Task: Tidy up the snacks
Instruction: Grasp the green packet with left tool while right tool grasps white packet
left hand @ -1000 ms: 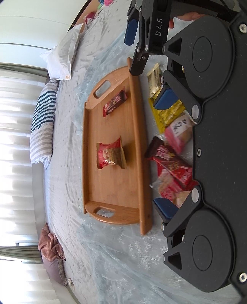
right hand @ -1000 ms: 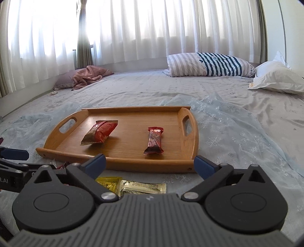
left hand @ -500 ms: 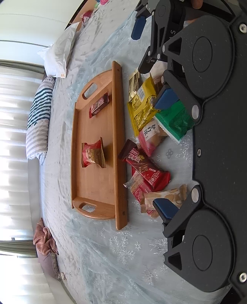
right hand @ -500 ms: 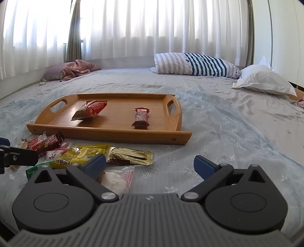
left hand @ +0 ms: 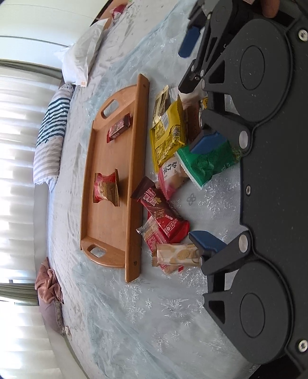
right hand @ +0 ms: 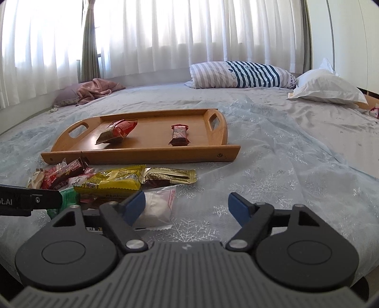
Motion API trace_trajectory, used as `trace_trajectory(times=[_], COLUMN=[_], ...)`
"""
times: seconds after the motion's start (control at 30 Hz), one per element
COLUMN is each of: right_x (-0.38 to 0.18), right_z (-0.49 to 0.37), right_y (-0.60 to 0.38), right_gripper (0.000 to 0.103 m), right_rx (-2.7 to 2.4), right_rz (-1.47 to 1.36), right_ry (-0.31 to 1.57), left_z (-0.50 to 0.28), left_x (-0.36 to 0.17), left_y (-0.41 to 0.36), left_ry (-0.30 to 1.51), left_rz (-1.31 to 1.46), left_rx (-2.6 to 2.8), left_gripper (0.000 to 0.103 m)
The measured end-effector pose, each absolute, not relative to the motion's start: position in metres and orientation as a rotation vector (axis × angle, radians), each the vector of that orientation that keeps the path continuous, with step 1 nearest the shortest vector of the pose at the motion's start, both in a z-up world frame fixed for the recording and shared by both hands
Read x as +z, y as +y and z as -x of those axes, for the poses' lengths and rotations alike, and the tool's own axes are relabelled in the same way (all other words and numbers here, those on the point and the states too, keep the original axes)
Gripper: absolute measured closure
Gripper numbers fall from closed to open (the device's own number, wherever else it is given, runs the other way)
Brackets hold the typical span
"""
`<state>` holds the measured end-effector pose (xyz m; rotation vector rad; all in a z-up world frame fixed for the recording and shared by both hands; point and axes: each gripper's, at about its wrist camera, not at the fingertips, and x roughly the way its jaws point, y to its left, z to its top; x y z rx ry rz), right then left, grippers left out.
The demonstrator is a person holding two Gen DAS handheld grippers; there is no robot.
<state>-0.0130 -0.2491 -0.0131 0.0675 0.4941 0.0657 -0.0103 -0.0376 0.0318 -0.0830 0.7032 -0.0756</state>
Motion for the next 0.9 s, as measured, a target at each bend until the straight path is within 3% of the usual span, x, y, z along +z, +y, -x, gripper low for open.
trace_trajectory(times=[0.17, 0.37, 0.9], right_x=[-0.013, -0.012, -0.015], right_z=[0.019, 0.023, 0.022], right_y=[-0.246, -0.237, -0.230], right_gripper=[0.044, 0.063, 0.067], right_rx=[0.073, 0.088, 0.116], right_rz=[-0.087, -0.066, -0.080], right_ry=[0.475, 0.475, 0.489], left_z=[0.013, 0.017, 0.000], left_x=[0.033, 0.032, 0.015], left_y=[-0.041, -0.051, -0.073], left_ry=[0.710, 0.724, 0.691], left_rz=[0.122, 0.134, 0.071], left_rx=[-0.089, -0.124, -0.128], left_gripper=[0.052, 0.066, 0.062])
